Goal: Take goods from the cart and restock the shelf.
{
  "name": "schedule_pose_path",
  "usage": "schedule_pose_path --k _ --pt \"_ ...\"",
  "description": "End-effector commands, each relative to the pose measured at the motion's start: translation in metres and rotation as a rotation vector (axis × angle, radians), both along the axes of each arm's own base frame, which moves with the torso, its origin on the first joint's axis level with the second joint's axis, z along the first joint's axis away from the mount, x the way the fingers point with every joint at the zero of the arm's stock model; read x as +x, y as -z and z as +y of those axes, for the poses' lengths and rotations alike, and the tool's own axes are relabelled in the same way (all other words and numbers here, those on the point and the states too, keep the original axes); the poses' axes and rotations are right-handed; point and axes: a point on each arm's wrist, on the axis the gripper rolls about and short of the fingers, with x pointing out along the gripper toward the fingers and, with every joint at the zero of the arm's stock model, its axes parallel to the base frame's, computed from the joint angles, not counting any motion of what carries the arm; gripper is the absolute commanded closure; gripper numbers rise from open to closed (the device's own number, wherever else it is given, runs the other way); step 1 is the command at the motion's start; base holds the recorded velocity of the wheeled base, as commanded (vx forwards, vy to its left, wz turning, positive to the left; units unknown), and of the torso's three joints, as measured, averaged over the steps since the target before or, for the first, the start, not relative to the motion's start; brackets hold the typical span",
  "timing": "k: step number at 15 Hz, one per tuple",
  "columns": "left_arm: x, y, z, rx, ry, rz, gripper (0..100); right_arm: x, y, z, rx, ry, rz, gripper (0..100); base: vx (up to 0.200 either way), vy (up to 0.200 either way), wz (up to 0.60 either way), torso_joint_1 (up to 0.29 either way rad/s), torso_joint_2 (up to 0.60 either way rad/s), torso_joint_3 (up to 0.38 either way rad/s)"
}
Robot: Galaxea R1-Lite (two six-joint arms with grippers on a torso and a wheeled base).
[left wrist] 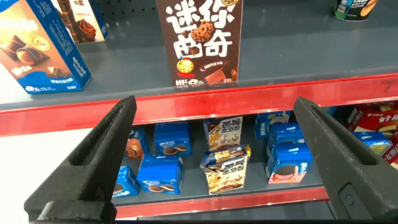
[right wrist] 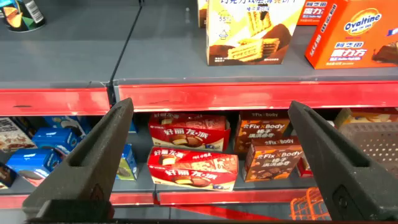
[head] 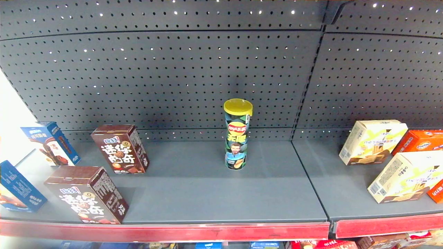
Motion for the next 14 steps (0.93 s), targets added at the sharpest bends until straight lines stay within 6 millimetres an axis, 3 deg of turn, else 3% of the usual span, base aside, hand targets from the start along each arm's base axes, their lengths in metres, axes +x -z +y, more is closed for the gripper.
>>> schedule_pose_path --k 1,3,4,6,8,14 --pt "0.0 0.0 0.0 0.0 -0.001 0.002 0 0.0 0.0 0.0 0.0 0.001 0.002 0 0.0 0.0 0.0 0.0 0.0 0.0" --pt "0.0 0.0 0.0 0.0 0.001 0.002 0 -0.001 -0.005 0.0 -0.002 -0.022 -0.021 0 0.0 0.0 0.0 0.0 0.0 0.0" --pt "0.0 0.0 0.0 0.0 0.001 0.002 0 -0.007 -0.042 0.001 -0.004 -0.013 -0.072 0 0.0 0.0 0.0 0.0 0.0 0.0" --pt "0.0 0.0 0.0 -0.002 0.001 0.002 0 -0.009 -0.077 0.001 -0.006 0.002 -0.035 0 0.0 0.0 0.0 0.0 0.0 0.0" --pt "0.0 0.0 0.0 0.0 0.001 0.002 0 -0.019 -0.092 0.004 -0.079 0.052 -0.018 0 0.0 0.0 0.0 0.0 0.0 0.0" --pt "0.0 0.0 0.0 -0.002 0.001 0.002 0 -0.032 -0.089 0.006 -0.093 0.035 -0.092 0 0.0 0.0 -0.6 0.001 0.0 0.001"
